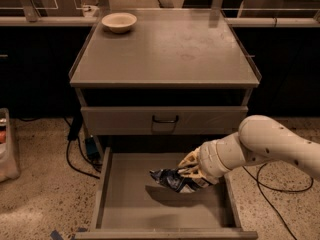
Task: Place blue chip bag into middle drawer
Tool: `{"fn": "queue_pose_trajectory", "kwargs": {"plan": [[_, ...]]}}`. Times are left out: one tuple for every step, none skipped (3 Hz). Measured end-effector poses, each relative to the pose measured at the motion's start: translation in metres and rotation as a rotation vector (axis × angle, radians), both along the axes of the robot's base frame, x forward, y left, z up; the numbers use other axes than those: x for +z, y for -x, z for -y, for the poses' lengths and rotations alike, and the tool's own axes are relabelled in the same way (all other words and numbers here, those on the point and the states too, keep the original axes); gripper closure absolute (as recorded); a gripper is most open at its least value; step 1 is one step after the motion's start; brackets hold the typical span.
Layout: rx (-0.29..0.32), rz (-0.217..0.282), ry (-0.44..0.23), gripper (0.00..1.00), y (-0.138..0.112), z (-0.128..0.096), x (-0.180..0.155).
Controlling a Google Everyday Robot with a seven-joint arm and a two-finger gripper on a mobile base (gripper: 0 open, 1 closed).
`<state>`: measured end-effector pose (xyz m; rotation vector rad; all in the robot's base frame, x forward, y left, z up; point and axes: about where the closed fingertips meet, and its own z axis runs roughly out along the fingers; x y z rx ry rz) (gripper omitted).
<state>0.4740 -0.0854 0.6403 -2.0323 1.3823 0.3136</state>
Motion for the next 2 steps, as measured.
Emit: {"fn": "queue_pose_trajectory", "kwargs": {"plan": [[0.027,-0.016,-0.001,1.0,-0.019,-0.003,-0.06],[0.059,0.041,0.069,1.0,-0.046,-0.014,-0.101]]}}
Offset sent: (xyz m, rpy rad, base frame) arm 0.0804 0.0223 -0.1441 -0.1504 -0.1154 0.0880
